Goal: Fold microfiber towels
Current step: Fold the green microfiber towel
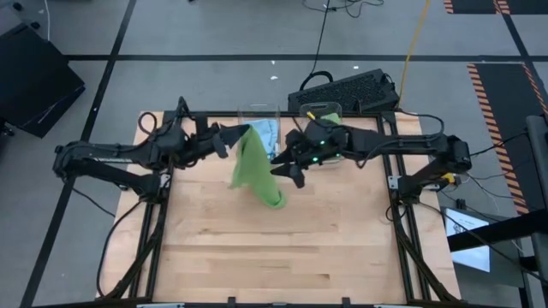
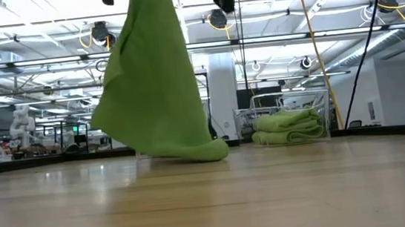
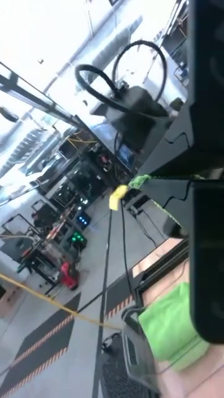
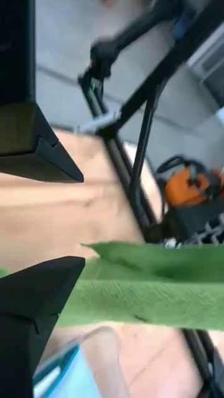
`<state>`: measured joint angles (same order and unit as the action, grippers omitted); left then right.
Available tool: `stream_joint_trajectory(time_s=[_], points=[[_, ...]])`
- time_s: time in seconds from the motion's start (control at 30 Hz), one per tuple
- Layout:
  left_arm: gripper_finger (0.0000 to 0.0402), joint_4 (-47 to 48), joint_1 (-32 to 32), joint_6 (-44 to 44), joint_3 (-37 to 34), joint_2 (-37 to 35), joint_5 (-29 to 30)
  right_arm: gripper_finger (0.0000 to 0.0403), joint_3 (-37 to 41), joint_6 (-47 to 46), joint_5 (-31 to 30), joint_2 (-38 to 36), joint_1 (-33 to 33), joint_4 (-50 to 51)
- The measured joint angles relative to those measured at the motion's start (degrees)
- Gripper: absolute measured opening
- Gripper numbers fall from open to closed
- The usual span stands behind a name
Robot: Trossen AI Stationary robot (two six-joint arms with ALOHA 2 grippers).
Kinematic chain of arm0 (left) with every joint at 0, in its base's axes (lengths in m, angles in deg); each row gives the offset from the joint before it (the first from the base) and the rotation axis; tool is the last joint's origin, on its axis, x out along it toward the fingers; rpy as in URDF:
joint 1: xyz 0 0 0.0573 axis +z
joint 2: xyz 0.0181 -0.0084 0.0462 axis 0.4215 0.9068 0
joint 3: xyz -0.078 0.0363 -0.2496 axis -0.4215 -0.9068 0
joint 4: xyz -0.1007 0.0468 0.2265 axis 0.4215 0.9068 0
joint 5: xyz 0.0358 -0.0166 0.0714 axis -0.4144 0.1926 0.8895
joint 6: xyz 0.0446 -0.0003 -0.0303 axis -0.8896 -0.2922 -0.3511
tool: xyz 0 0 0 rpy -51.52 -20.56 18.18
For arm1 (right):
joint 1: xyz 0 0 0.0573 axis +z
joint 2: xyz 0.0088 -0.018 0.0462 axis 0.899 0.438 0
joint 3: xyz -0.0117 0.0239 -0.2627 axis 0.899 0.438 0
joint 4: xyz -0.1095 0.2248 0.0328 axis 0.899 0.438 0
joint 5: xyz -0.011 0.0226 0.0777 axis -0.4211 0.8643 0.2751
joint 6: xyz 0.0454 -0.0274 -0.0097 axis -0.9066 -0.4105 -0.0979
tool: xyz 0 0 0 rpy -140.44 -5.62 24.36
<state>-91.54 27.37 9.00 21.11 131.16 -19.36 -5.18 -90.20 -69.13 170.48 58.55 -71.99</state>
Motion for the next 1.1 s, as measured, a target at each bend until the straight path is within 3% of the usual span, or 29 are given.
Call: stream_joint_trajectory(time_s=[0.1, 0.2, 0.5, 0.7, 0.93, 1.1], points=[[0.0005, 0.02, 1.53, -0.05, 0.00, -0.26, -1.93, 0.0203, 0.00, 2.17, -0.86, 2.24, 0.94, -1.80], [0.0005, -0.09, 2.62, 0.24, -0.02, -0.53, -2.47, 0.0210, 0.00, 2.69, -6.16, 5.43, 2.73, -2.37], [0.0008, -1.41, 3.81, -2.16, -0.04, -2.92, -3.74, 0.0219, 0.02, -8.67, -22.16, 19.12, 7.86, -12.85], [0.0004, -1.77, 4.21, -2.18, -0.02, -5.83, -4.96, 0.0219, 0.04, -12.91, -32.53, 23.73, 9.67, -14.69], [0.0004, -1.23, 5.55, -2.31, -0.02, -8.50, -4.04, 0.0219, -0.02, -11.97, -35.39, 30.76, 11.82, -37.66], [0.0008, 0.12, 6.51, -1.59, -0.02, -9.13, -3.85, 0.0225, 0.00, -10.46, -43.64, 34.50, 13.01, -44.39]])
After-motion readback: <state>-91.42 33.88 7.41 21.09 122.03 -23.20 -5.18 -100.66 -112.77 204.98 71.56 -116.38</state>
